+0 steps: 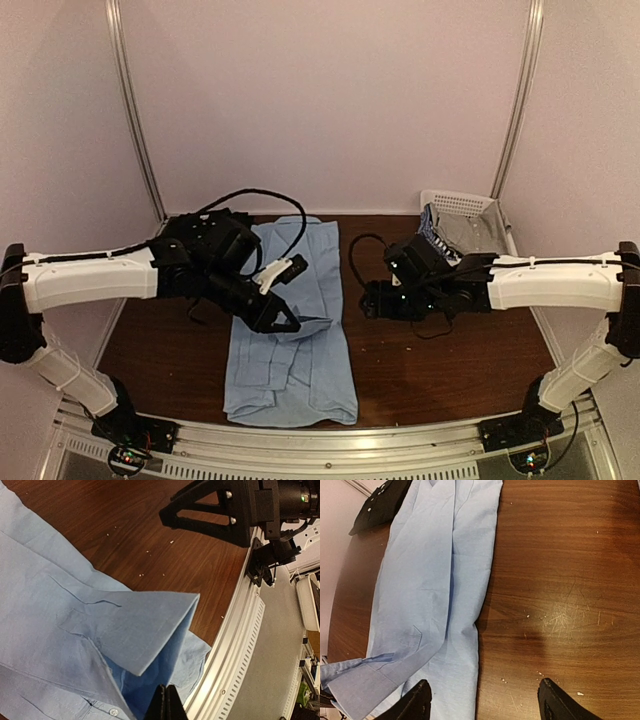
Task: Fold and stack the long sleeve shirts
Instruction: Fold the 1/3-folded shirt at the center of the board.
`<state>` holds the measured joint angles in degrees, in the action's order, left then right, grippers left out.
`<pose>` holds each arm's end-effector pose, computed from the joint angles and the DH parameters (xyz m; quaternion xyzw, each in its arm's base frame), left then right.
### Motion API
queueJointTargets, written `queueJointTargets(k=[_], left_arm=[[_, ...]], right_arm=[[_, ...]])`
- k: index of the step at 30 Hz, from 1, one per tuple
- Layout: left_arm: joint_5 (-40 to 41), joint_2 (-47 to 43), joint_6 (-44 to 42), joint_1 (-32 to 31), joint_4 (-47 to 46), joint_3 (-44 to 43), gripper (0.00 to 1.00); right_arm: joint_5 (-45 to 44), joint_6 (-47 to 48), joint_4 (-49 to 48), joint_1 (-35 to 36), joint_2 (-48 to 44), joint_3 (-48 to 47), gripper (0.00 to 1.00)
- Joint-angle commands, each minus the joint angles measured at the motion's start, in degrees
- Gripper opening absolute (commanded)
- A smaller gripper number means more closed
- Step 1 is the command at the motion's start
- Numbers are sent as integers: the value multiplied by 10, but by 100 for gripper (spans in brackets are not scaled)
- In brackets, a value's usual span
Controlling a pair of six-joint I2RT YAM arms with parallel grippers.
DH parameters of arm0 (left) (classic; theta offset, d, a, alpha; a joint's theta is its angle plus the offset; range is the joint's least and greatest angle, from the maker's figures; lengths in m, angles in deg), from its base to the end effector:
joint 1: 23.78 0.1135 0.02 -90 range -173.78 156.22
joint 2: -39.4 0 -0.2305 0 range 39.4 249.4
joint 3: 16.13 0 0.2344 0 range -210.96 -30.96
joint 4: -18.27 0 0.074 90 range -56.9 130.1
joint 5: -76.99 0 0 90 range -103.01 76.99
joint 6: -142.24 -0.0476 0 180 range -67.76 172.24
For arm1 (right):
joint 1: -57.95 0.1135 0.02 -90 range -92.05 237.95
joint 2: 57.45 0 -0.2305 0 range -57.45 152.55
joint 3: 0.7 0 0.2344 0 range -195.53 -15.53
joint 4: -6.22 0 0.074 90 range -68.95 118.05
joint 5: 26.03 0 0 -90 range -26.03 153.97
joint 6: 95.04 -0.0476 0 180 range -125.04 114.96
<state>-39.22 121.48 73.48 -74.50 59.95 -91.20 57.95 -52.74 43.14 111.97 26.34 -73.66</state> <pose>0.1723 -0.2439 0.2255 0.3092 0.8610 -0.3735 0.1534 0.1843 0.2454 0.2088 -0.0325 0.9311 0.2482 0.2652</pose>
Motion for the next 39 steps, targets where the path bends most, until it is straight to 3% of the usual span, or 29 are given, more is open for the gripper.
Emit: queueJointTargets(k=[1, 21, 32, 36, 39], left_arm=[[16, 15, 13, -16, -36, 5, 0], [8, -3, 55, -45, -97, 38, 0], [-16, 42, 66, -71, -124, 70, 1], [-13, 50, 66, -81, -122, 76, 40], [16, 28, 70, -81, -110, 75, 50]], right_arm=[[15, 8, -11, 0, 11, 21, 74], [18, 10, -13, 4, 11, 31, 74], [20, 15, -17, 10, 29, 23, 74], [30, 31, -18, 15, 59, -12, 69], [47, 43, -27, 19, 90, -46, 62]])
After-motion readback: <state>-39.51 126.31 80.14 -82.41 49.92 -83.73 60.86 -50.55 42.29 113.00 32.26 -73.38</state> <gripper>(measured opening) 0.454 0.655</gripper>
